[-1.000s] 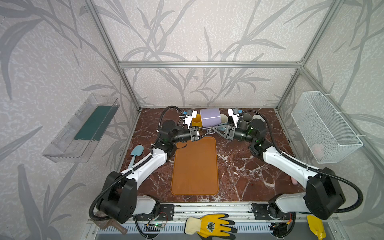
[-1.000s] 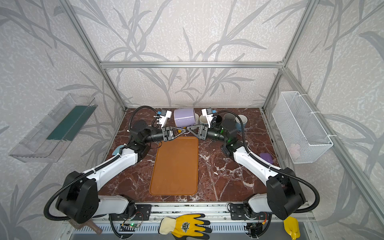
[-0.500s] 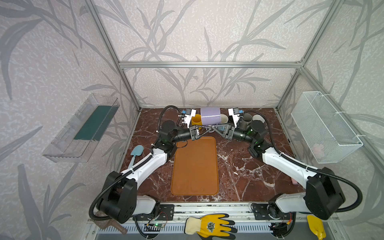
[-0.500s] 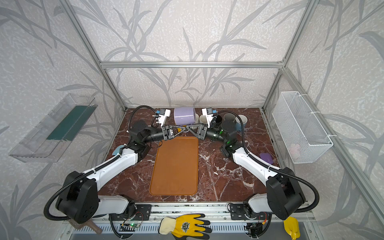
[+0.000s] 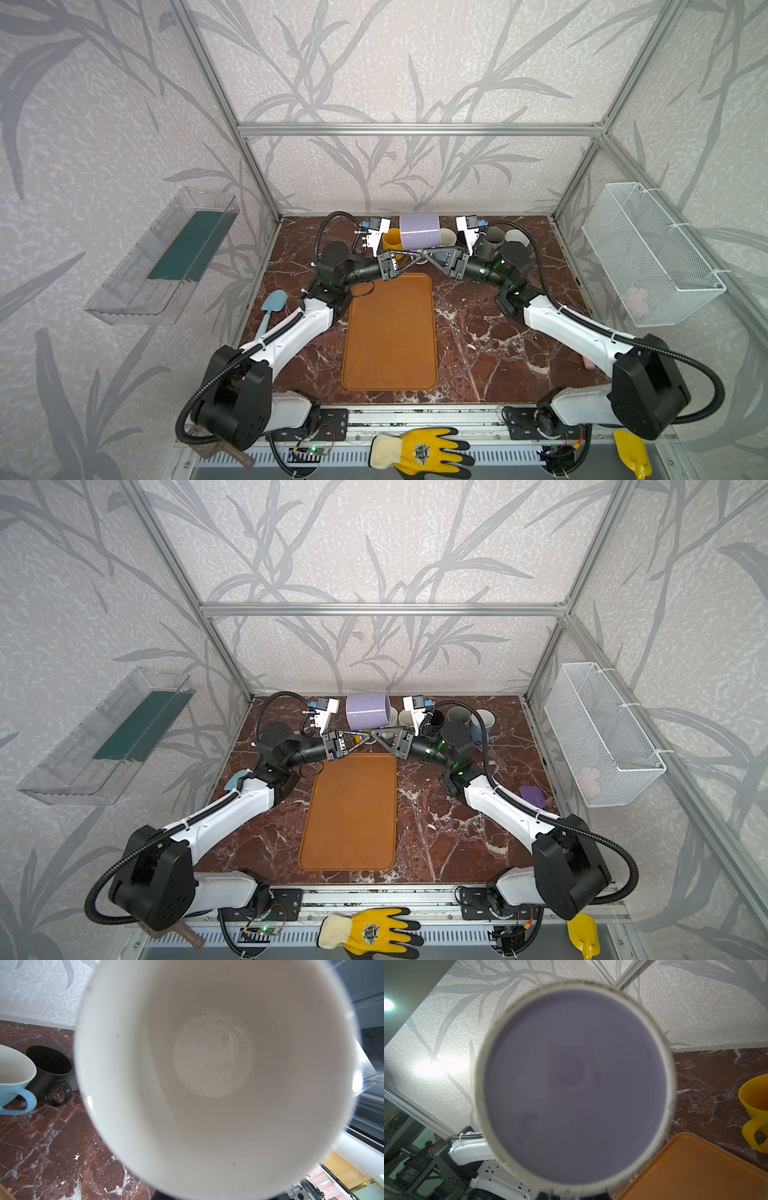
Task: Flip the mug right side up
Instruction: 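Open the right gripper off the mug base while the left gripper rotates it upright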
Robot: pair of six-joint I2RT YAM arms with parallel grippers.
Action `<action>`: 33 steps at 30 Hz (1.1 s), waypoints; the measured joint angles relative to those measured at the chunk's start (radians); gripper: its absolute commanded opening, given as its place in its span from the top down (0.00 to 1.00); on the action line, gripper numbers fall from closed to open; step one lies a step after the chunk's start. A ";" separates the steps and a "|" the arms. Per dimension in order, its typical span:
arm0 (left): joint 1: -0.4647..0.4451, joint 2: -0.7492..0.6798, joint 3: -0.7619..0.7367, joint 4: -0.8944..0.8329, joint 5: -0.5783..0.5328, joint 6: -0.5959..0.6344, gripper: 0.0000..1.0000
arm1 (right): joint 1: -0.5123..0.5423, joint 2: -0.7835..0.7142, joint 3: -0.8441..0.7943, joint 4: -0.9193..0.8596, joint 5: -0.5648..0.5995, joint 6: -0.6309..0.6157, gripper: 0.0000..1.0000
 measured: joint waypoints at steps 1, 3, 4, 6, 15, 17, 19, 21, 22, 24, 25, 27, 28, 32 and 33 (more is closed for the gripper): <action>0.000 -0.001 0.000 0.000 0.000 0.000 1.00 | 0.001 0.000 0.000 0.000 0.002 -0.001 1.00; 0.000 -0.003 0.000 -0.001 -0.001 0.000 1.00 | 0.002 0.000 0.000 0.000 0.003 -0.003 1.00; 0.000 -0.005 -0.002 -0.001 -0.002 0.000 1.00 | 0.002 -0.001 0.000 0.000 0.003 -0.005 1.00; 0.000 -0.010 -0.006 -0.001 -0.005 0.001 1.00 | 0.004 -0.004 0.000 -0.005 0.003 -0.009 1.00; -0.001 -0.038 -0.008 -0.049 -0.012 0.019 1.00 | 0.016 -0.025 0.000 -0.043 0.013 -0.058 0.71; -0.001 -0.039 -0.008 -0.060 -0.016 0.019 1.00 | 0.017 -0.027 0.000 -0.050 0.013 -0.069 0.66; -0.001 -0.039 -0.008 -0.073 -0.021 0.021 1.00 | 0.017 -0.027 0.000 -0.058 0.013 -0.077 0.62; -0.001 -0.039 -0.008 -0.087 -0.025 0.023 1.00 | 0.017 -0.029 0.000 -0.069 0.013 -0.084 0.57; -0.001 -0.039 -0.008 -0.093 -0.027 0.025 1.00 | 0.017 -0.031 0.000 -0.075 0.013 -0.086 0.54; -0.001 -0.040 -0.008 -0.105 -0.030 0.030 1.00 | 0.016 -0.034 -0.001 -0.082 0.013 -0.092 0.49; -0.001 -0.041 -0.008 -0.114 -0.032 0.034 1.00 | 0.016 -0.037 -0.003 -0.084 0.013 -0.095 0.47; -0.001 -0.047 -0.008 -0.138 -0.037 0.045 1.00 | 0.015 -0.043 -0.010 -0.087 0.014 -0.099 0.45; -0.001 -0.050 -0.008 -0.152 -0.041 0.053 1.00 | 0.014 -0.047 -0.015 -0.090 0.016 -0.102 0.44; -0.003 -0.061 -0.006 -0.233 -0.060 0.099 1.00 | 0.005 -0.063 -0.035 -0.119 0.022 -0.107 0.43; -0.003 -0.063 -0.005 -0.256 -0.066 0.109 1.00 | 0.003 -0.065 -0.040 -0.128 0.024 -0.109 0.43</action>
